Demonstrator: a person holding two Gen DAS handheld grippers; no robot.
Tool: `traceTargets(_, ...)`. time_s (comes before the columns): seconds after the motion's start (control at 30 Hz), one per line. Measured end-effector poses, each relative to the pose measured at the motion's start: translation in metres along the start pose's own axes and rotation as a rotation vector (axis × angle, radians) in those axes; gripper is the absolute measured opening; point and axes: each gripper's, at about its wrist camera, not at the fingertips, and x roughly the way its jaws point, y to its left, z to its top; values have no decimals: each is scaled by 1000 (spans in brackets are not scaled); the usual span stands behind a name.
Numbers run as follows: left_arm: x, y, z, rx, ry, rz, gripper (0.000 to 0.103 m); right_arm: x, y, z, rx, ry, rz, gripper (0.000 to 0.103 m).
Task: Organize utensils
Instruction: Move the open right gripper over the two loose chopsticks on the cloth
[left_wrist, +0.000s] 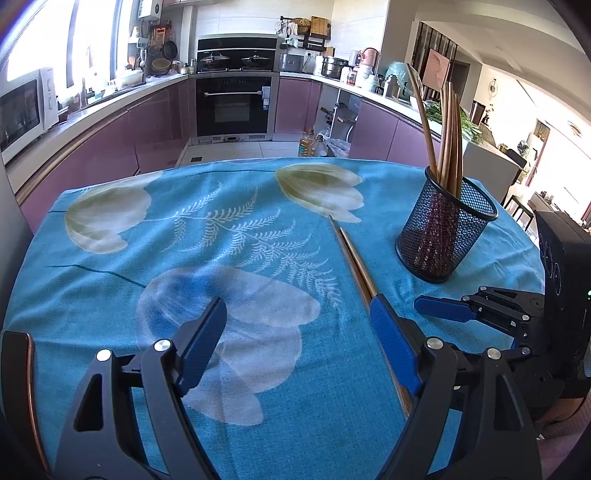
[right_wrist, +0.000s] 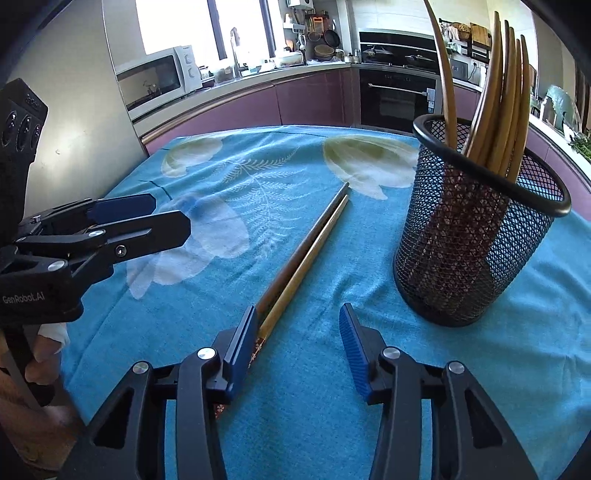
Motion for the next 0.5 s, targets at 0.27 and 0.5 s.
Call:
traceTargets(0.27,8,-9,-4,25,21,-13,79,-7,-13,-3,55,4,31,33)
traceTargets(0.5,20,-27,-7,79,56,-31,74,-10,-26,-6,102,8,60,30)
